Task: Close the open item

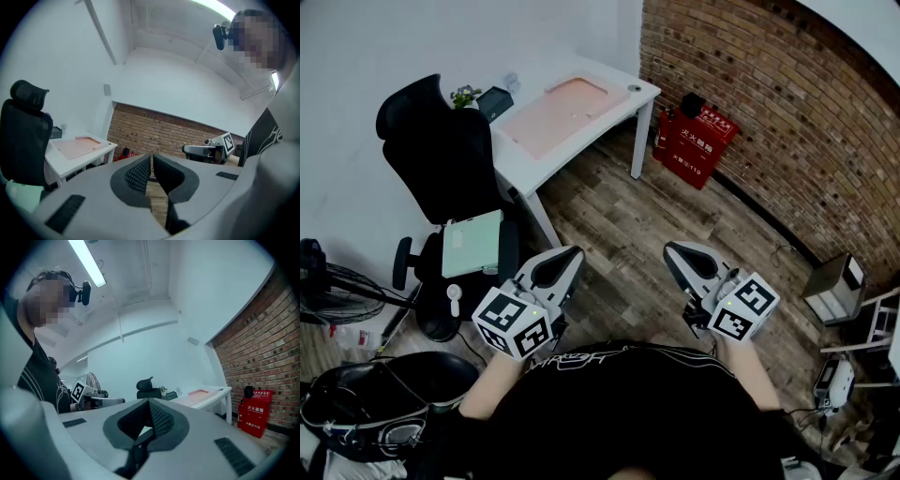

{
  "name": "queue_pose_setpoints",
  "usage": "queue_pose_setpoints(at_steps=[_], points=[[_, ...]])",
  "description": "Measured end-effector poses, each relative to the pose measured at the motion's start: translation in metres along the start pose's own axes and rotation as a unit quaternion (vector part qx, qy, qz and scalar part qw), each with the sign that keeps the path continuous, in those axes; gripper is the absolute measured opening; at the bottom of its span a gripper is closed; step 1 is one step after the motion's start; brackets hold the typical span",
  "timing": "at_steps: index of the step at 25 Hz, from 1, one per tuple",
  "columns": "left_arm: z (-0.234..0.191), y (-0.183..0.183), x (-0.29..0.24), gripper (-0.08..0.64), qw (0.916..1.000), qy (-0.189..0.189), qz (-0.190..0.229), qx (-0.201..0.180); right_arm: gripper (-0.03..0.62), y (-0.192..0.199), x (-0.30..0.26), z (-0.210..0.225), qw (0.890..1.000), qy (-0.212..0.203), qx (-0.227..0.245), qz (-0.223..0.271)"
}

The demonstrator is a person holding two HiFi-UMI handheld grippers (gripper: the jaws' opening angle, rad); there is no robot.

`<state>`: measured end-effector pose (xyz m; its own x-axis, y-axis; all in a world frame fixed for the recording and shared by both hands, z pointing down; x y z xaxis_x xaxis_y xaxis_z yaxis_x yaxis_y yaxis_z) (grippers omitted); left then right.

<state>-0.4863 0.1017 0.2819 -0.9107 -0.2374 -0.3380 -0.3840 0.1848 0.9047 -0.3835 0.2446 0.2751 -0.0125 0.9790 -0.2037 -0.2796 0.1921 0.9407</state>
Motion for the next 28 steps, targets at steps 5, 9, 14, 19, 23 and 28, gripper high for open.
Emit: queue_pose_setpoints(at_steps=[5,9,14,19,23,28], points=[[0.009,-0.002,-0.006,0.043,1.0000,0.002,-0.001,-0.002,0.002,-0.003,0.010,0.002,1.000,0.002,0.009,0.003],[0.020,-0.002,-0.015,0.043,1.0000,0.004,-0.006,-0.005,0.002,-0.002,0.022,0.010,1.000,0.008,0.007,0.007],[0.033,-0.002,-0.030,0.043,0.9999,0.007,-0.012,-0.008,0.002,-0.001,0.037,0.024,0.999,0.030,0.020,0.006],[0.045,0.000,-0.051,0.046,0.9999,0.009,-0.006,0.007,0.095,0.004,0.055,0.036,0.999,0.040,0.036,0.008],[0.045,0.010,-0.065,0.135,0.9998,-0.008,-0.008,0.017,0.176,0.016,0.074,0.049,0.998,0.048,0.029,0.010],[0.041,0.019,-0.085,0.211,0.9988,-0.013,-0.008,0.046,0.244,0.029,0.095,0.067,0.998,0.063,0.015,0.005]])
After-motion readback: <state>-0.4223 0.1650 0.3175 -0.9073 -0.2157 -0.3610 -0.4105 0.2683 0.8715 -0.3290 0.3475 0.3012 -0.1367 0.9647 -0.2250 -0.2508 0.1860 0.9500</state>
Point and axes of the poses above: the fingertips, and each gripper's own axes: x backward along the fingers, z to its right, y out of its underside, the point moved 2 cm from there along x, backward along the fingers, and after that the axes turned 11 degrees about -z, right-handed, at the moved point
